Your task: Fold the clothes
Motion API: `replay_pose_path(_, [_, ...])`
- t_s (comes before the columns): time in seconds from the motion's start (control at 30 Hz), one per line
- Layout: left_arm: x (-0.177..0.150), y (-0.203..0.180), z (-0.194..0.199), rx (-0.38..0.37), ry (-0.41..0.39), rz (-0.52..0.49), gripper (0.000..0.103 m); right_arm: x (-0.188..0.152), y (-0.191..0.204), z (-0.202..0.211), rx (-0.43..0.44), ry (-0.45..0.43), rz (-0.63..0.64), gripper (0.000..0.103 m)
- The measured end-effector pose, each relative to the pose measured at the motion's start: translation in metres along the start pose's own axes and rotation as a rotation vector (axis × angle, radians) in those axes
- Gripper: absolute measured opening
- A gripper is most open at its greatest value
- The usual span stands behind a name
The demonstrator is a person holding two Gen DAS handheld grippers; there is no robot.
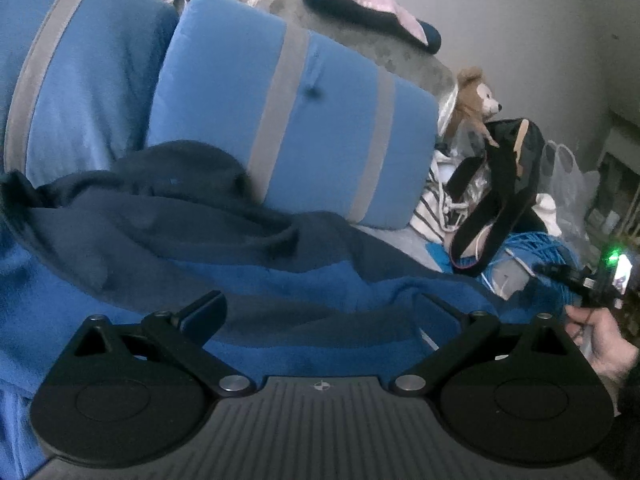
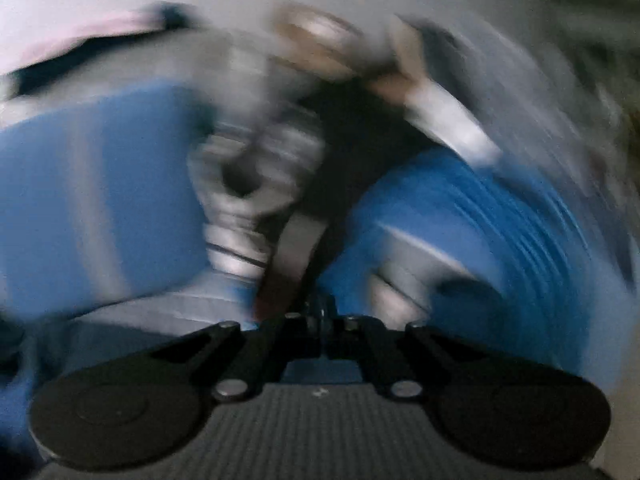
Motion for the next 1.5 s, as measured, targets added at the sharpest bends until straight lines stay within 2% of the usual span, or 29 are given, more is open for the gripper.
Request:
replay_pose_path(0.07, [-0.001, 0.004, 0.001, 0.009, -0.007, -0.003, 0.103, 0.006, 0.06, 0.028, 0.141, -0.08, 0.173, 0.0])
replay_pose_path(0.2, [-0.004, 0.012, 0.005, 0.033, -0.009, -0.008, 0.103, 0.001, 0.127, 0.056, 0.307, -0.066, 0.239, 0.001])
replay_pose_path(0.3, [-0.008, 0.022, 0.009, 0.054, -0.002, -0.006, 0.103, -0.003, 0.137, 0.051, 0.288, -0.04, 0.264, 0.001])
replay_pose_path(0.37, [-0.009, 0.027, 0.013, 0.059, -0.001, 0.001, 0.103, -0.003, 0.125, 0.043, 0.218, -0.014, 0.247, 0.001])
replay_pose_path(0.4, [-0.01, 0.03, 0.014, 0.062, -0.001, 0.005, 0.103, -0.005, 0.114, 0.035, 0.149, 0.002, 0.228, 0.003])
replay_pose_path(0.43, [-0.009, 0.032, 0.015, 0.065, -0.001, 0.009, 0.103, -0.006, 0.102, 0.028, 0.081, 0.018, 0.21, 0.026])
replay_pose_path(0.47, [-0.009, 0.033, 0.015, 0.066, -0.001, 0.016, 0.103, -0.008, 0.09, 0.021, 0.011, 0.034, 0.191, 0.04])
replay_pose_path(0.5, [-0.008, 0.034, 0.016, 0.065, -0.002, 0.024, 0.103, -0.01, 0.075, 0.012, -0.069, 0.049, 0.182, 0.049])
replay_pose_path(0.53, [-0.008, 0.034, 0.015, 0.062, -0.001, 0.031, 0.103, -0.012, 0.059, 0.004, -0.15, 0.064, 0.173, 0.067])
replay_pose_path(0.57, [-0.008, 0.033, 0.015, 0.06, 0.0, 0.033, 0.103, -0.014, 0.035, -0.004, -0.254, 0.078, 0.157, 0.078])
replay_pose_path(0.67, [-0.009, 0.029, 0.011, 0.053, 0.008, 0.028, 0.103, -0.02, -0.028, -0.018, -0.482, 0.13, 0.104, 0.078])
replay_pose_path(0.77, [-0.01, 0.025, 0.008, 0.046, 0.016, 0.023, 0.103, -0.033, -0.073, -0.023, -0.598, 0.189, 0.051, 0.078])
replay_pose_path(0.93, [-0.011, 0.018, 0.002, 0.036, 0.028, 0.016, 0.103, -0.052, -0.102, -0.03, -0.57, 0.242, -0.009, 0.075])
replay_pose_path(1.0, [-0.013, 0.016, -0.001, 0.036, 0.035, 0.011, 0.103, -0.054, -0.103, -0.034, -0.55, 0.241, -0.019, 0.069])
replay_pose_path(1.03, [-0.014, 0.016, -0.002, 0.038, 0.038, 0.008, 0.103, -0.055, -0.104, -0.038, -0.545, 0.243, -0.019, 0.056])
replay_pose_path(1.07, [-0.015, 0.016, -0.002, 0.039, 0.04, 0.006, 0.103, -0.055, -0.104, -0.041, -0.53, 0.245, -0.021, 0.038])
replay_pose_path(1.1, [-0.015, 0.017, -0.002, 0.04, 0.042, 0.005, 0.103, -0.055, -0.102, -0.043, -0.521, 0.248, -0.023, 0.024])
replay_pose_path(1.17, [-0.016, 0.018, -0.003, 0.043, 0.047, 0.003, 0.103, -0.053, -0.096, -0.047, -0.496, 0.248, -0.024, 0.009])
replay_pose_path(1.37, [-0.016, 0.018, -0.004, 0.047, 0.045, 0.005, 0.103, -0.037, -0.062, -0.038, -0.436, 0.175, 0.074, 0.006])
replay_pose_path(1.5, [-0.015, 0.018, -0.003, 0.049, 0.036, 0.002, 0.103, -0.017, -0.015, -0.019, -0.337, 0.068, 0.192, 0.006])
Point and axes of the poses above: each gripper's, at about its wrist camera, not at the fingertips, and z roughly against the way its jaws point, y to its left, x to its top, the point moved 6 cm from there along -z, roughly the way its jaws point, and after that the axes turned 4 degrees about -y, right-handed, at the moved point
